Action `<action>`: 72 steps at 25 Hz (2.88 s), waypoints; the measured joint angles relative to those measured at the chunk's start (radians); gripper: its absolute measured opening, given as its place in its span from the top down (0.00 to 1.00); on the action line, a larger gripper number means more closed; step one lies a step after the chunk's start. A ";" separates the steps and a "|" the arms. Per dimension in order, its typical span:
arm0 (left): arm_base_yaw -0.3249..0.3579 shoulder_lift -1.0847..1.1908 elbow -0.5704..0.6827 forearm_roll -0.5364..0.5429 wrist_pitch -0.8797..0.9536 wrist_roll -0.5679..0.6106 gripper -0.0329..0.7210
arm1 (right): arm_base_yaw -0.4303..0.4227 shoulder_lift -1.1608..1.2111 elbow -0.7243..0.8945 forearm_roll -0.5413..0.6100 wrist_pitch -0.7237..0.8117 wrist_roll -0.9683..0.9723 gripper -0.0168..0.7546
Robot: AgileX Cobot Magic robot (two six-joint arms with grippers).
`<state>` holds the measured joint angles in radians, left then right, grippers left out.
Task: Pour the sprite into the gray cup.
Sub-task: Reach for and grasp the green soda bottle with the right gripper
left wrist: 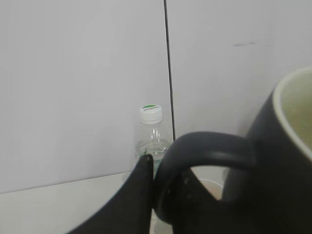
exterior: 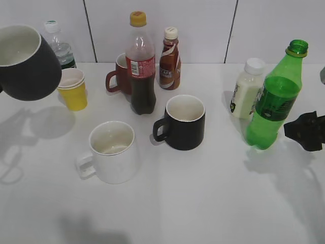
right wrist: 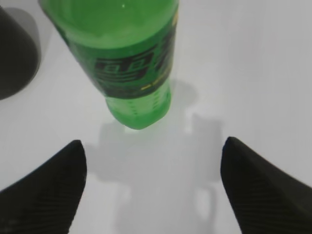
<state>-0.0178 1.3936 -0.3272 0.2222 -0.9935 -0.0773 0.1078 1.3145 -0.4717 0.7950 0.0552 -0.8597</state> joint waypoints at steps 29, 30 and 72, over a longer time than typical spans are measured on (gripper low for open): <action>0.000 0.000 0.000 0.029 0.000 -0.003 0.87 | 0.279 -0.033 0.021 -0.795 0.250 1.071 0.20; 0.000 0.000 0.000 0.033 0.000 -0.003 0.87 | 0.279 -0.051 0.021 -0.795 0.178 1.086 0.20; -0.020 0.000 0.000 0.098 0.000 -0.004 0.87 | 0.279 0.570 0.071 -0.467 -1.115 0.825 0.23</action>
<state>-0.0375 1.3936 -0.3272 0.3205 -0.9933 -0.0815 0.3864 1.8846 -0.4008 0.3277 -1.0594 -0.0350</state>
